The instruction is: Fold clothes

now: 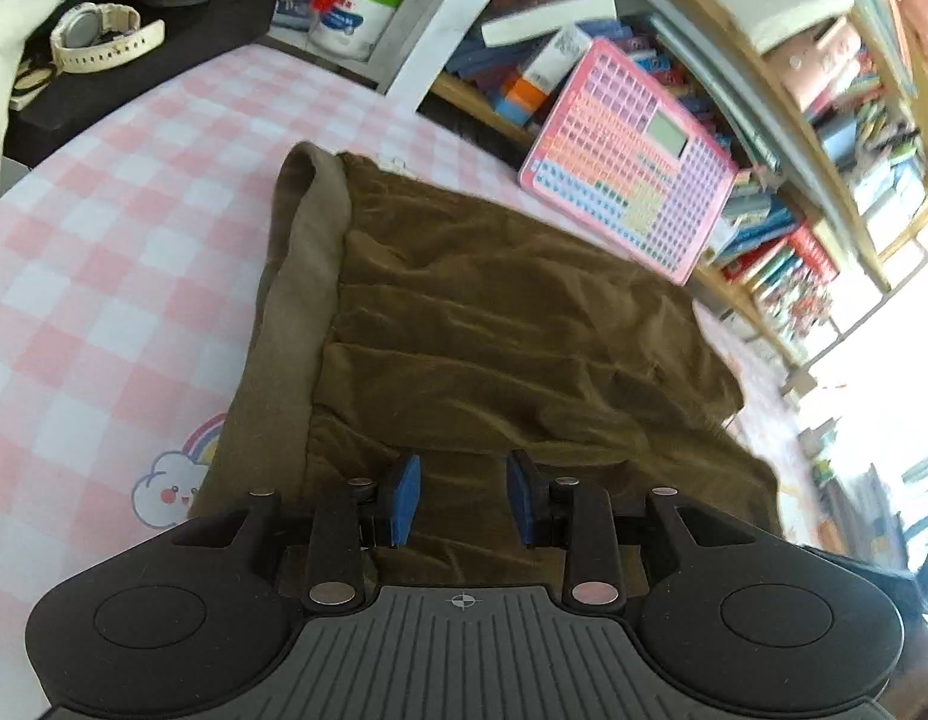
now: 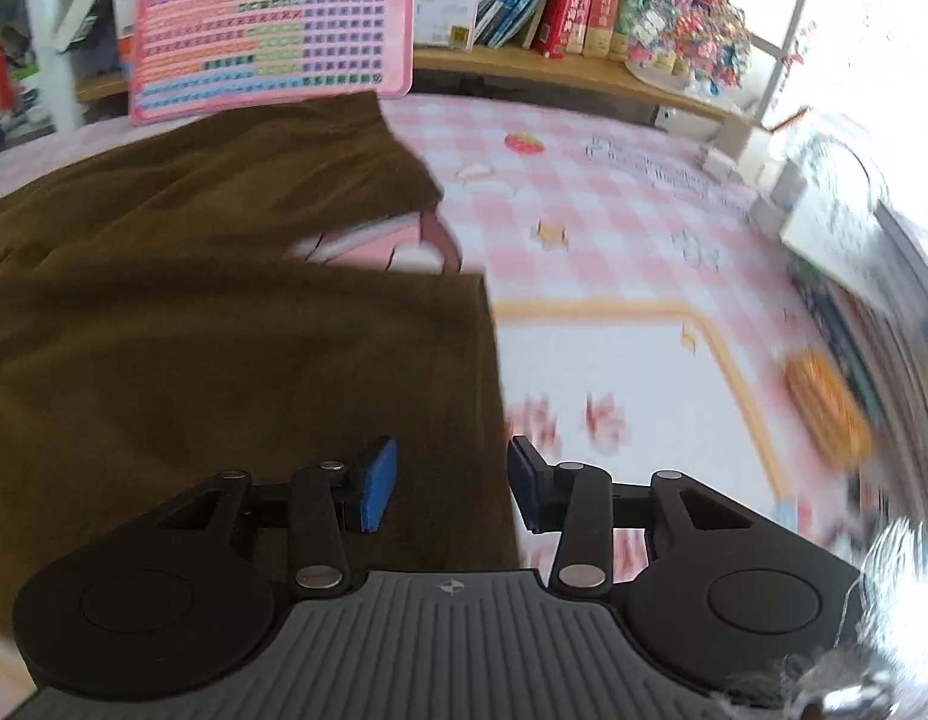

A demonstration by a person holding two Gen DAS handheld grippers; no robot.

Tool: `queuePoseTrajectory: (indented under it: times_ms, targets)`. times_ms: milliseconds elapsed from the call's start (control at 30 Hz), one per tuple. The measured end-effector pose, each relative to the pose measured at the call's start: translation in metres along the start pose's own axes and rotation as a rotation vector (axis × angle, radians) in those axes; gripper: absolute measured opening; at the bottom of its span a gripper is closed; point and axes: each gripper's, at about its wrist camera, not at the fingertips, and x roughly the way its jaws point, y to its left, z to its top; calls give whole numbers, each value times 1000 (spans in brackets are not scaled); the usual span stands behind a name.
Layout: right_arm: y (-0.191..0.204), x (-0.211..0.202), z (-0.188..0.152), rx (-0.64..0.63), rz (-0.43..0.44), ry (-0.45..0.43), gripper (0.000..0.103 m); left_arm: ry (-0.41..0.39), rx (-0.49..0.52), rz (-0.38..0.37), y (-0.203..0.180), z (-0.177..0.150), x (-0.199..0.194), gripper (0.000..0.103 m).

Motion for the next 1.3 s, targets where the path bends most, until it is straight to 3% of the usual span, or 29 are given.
queuePoseTrajectory:
  times_ms: [200, 300, 367, 667, 833, 1000, 1067, 1133, 1200, 1300]
  targets:
    - [12, -19, -36, 71, -9, -2, 38, 28, -10, 6, 7, 8, 16, 31]
    - [19, -21, -37, 74, -17, 4, 38, 21, -50, 45, 17, 13, 18, 11]
    - [20, -21, -37, 72, -17, 3, 38, 17, -65, 58, 21, 13, 18, 5]
    - [13, -21, -38, 78, -25, -4, 43, 20, 3, 90, 9, 5, 7, 6]
    - [22, -34, -36, 94, -14, -26, 43, -64, 82, 91, -17, 4, -11, 19]
    - [37, -54, -34, 108, 33, -74, 45, -81, 190, 70, -51, 2, -13, 23]
    - [44, -61, -34, 115, 46, -89, 49, -77, 240, 83, -64, -2, -12, 30]
    - [50, -66, -35, 110, 52, -99, 53, -74, 297, 99, -78, -9, -10, 52]
    - [55, -69, -35, 94, 53, -104, 54, -76, 357, 106, -91, -17, -9, 67]
    - [62, -74, -37, 70, 53, -112, 58, -68, 448, 112, -107, -27, -5, 77]
